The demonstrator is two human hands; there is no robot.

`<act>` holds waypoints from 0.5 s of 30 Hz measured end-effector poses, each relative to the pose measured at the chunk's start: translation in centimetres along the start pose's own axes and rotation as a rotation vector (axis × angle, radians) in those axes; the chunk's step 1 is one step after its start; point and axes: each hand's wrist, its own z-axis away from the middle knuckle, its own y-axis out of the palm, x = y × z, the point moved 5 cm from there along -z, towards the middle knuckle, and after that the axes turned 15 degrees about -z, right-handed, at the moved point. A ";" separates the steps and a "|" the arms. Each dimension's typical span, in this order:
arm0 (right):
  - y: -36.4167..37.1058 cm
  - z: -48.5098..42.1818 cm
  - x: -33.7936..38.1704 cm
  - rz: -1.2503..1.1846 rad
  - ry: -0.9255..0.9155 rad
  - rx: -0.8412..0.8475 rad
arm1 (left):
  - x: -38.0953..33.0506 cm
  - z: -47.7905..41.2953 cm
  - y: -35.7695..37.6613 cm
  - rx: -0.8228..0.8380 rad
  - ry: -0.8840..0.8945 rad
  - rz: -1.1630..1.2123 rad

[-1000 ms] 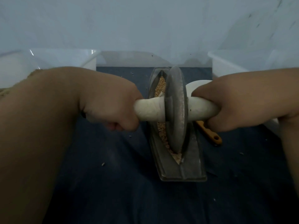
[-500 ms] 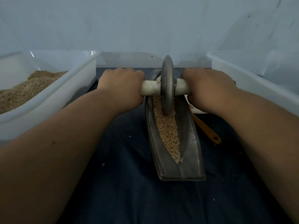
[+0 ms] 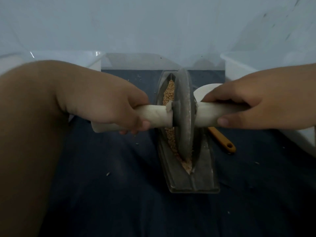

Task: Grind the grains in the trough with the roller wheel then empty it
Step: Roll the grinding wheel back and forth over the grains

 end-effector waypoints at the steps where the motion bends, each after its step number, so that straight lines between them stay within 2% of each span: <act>1: 0.0 -0.1 -0.2 -0.018 0.008 0.011 | 0.0 0.0 0.0 0.012 0.015 0.022; 4: -0.1 -0.4 -1.1 -0.046 0.049 0.002 | 0.8 -0.2 0.4 0.033 0.016 0.080; 6: 0.0 -1.1 -1.9 -0.038 0.079 -0.042 | 1.8 -0.8 0.3 -0.040 -0.047 0.081; 9: 0.3 -3.3 -4.0 0.046 0.077 -0.218 | 3.5 -2.6 -0.5 -0.336 -0.186 -0.011; 11: 0.6 -5.0 -5.4 0.051 0.059 -0.371 | 3.7 -3.8 -0.8 -0.542 -0.218 -0.066; 15: 1.0 -6.8 -6.9 0.122 0.006 -0.641 | 3.4 -5.1 -0.6 -0.767 -0.301 -0.212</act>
